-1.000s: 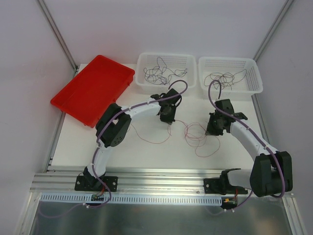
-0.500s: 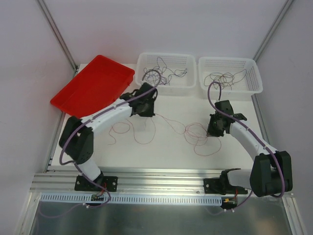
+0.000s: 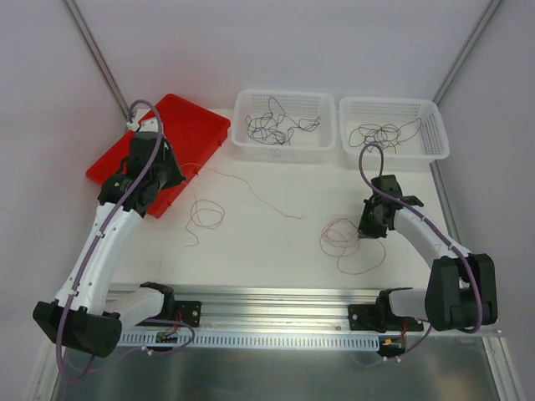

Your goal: Untangle the cables

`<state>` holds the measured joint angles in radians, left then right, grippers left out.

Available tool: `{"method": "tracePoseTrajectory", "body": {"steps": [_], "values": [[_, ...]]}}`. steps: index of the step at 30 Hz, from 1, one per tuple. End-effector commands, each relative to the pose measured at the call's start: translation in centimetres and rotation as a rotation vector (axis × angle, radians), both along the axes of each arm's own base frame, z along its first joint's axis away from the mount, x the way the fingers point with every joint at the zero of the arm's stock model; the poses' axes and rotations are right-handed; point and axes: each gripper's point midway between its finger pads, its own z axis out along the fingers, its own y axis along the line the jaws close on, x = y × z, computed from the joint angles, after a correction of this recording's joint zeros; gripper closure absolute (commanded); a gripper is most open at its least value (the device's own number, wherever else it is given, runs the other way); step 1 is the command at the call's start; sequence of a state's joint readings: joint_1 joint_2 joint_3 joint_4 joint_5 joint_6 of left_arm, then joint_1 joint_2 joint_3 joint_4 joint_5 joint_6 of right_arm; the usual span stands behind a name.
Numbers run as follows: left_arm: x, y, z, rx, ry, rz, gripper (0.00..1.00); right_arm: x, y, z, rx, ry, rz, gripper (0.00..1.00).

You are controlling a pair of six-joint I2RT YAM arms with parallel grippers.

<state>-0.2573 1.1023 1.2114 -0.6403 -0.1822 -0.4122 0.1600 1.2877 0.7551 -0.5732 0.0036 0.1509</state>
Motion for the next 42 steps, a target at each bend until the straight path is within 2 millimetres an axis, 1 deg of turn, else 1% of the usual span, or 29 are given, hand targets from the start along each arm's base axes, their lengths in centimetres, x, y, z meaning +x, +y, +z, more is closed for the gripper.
{"method": "tracePoseTrajectory", "body": {"steps": [1, 3, 7, 9, 11, 12, 13, 15, 16, 18, 19, 20, 21, 22, 24, 25, 26, 27, 28, 29, 30, 33, 34, 35, 36, 38, 39, 40, 42], "values": [[-1.2, 3.7, 1.8, 0.094, -0.006, 0.069, 1.00, 0.2, -0.6, 0.2, -0.009, -0.003, -0.028, 0.99], [-1.3, 4.7, 2.4, 0.114, -0.008, 0.091, 1.00, 0.2, -0.7, 0.3, -0.010, -0.006, -0.029, 0.99], [-1.3, 5.6, 5.4, 0.120, -0.061, 0.122, 1.00, 0.2, -1.0, 0.6, -0.010, -0.014, -0.035, 0.99], [-1.1, 5.2, 5.7, 0.097, -0.066, 0.110, 1.00, 0.2, -0.9, 0.8, -0.002, -0.022, -0.034, 0.99], [-0.9, 4.3, 5.0, 0.059, -0.046, 0.086, 1.00, 0.3, -0.9, 0.8, -0.001, -0.028, -0.034, 0.99], [-0.8, 4.0, 4.3, 0.048, -0.025, 0.081, 1.00, 0.3, -0.4, 0.9, 0.027, -0.028, -0.023, 0.99], [-1.0, 3.7, 2.7, 0.035, 0.013, 0.074, 1.00, 0.2, -0.3, 0.9, 0.031, -0.028, -0.020, 0.99], [-1.2, 2.7, 1.0, -0.020, 0.055, 0.061, 1.00, 0.3, -0.2, 0.9, 0.037, -0.030, -0.017, 0.99], [-1.5, 2.5, -1.0, -0.029, 0.098, 0.060, 1.00, 0.3, -0.1, 1.0, 0.039, -0.031, -0.015, 0.99], [-1.5, 2.0, -2.8, -0.068, 0.121, 0.066, 1.00, 0.1, -0.1, 0.7, 0.040, -0.025, -0.010, 0.99], [-2.2, 1.9, -5.2, -0.070, 0.170, 0.069, 1.00, 0.1, -0.1, 0.7, 0.042, -0.026, -0.009, 0.99], [-2.4, 1.7, -6.3, -0.092, 0.187, 0.080, 1.00, 0.1, 0.0, 0.6, 0.047, -0.026, -0.004, 0.99], [-2.2, 1.3, -6.9, -0.115, 0.172, 0.074, 1.00, 0.1, 0.1, 0.5, 0.051, -0.025, -0.001, 0.99], [-3.1, 1.2, -9.4, -0.135, 0.225, 0.092, 1.00, 0.0, 0.1, 0.4, 0.055, -0.023, 0.000, 0.99], [-3.5, 1.0, -11.3, -0.161, 0.241, 0.105, 1.00, -0.1, 0.4, 0.2, 0.065, -0.017, 0.007, 0.97], [-3.9, 0.9, -13.1, -0.180, 0.263, 0.125, 0.98, -0.1, 0.4, 0.1, 0.066, -0.016, 0.006, 0.95], [-4.1, 0.8, -13.9, -0.189, 0.275, 0.135, 0.96, -0.1, 0.4, 0.1, 0.071, -0.015, 0.007, 0.94], [-4.2, 0.8, -14.6, -0.196, 0.286, 0.146, 0.91, -0.1, 0.5, 0.1, 0.072, -0.016, 0.013, 0.93], [-4.4, 0.9, -15.8, -0.208, 0.293, 0.171, 0.88, -0.1, 0.6, 0.1, 0.071, -0.015, 0.017, 0.90], [-4.4, 0.9, -16.4, -0.210, 0.298, 0.182, 0.84, 0.0, 0.6, 0.3, 0.071, -0.024, 0.024, 0.88], [-4.9, 1.0, -17.6, -0.210, 0.322, 0.192, 0.75, 0.0, 0.6, 0.6, 0.068, -0.032, 0.029, 0.87], [-4.8, 1.0, -18.9, -0.217, 0.335, 0.218, 0.61, 0.2, 0.7, 1.7, 0.051, -0.069, 0.054, 0.78], [-4.7, 0.9, -19.1, -0.222, 0.339, 0.219, 0.59, 0.1, 0.8, 2.0, 0.045, -0.071, 0.062, 0.73], [-4.5, 0.8, -19.3, -0.228, 0.341, 0.216, 0.56, 0.2, 0.7, 2.4, 0.034, -0.083, 0.065, 0.71], [-4.5, 0.7, -19.8, -0.227, 0.361, 0.217, 0.53, 0.4, 0.9, 3.3, 0.033, -0.113, 0.075, 0.71], [-4.3, 0.6, -20.3, -0.228, 0.376, 0.215, 0.44, 0.4, 1.1, 4.3, 0.032, -0.146, 0.081, 0.65], [-4.2, 0.6, -20.4, -0.227, 0.378, 0.220, 0.41, 0.6, 1.2, 5.4, 0.037, -0.189, 0.083, 0.62], [-4.1, 0.7, -20.5, -0.223, 0.378, 0.224, 0.34, 0.5, 1.6, 5.8, 0.041, -0.201, 0.098, 0.58], [-3.7, 1.0, -20.9, -0.207, 0.377, 0.238, 0.28, 0.4, 2.0, 7.1, 0.051, -0.245, 0.114, 0.52]]}}
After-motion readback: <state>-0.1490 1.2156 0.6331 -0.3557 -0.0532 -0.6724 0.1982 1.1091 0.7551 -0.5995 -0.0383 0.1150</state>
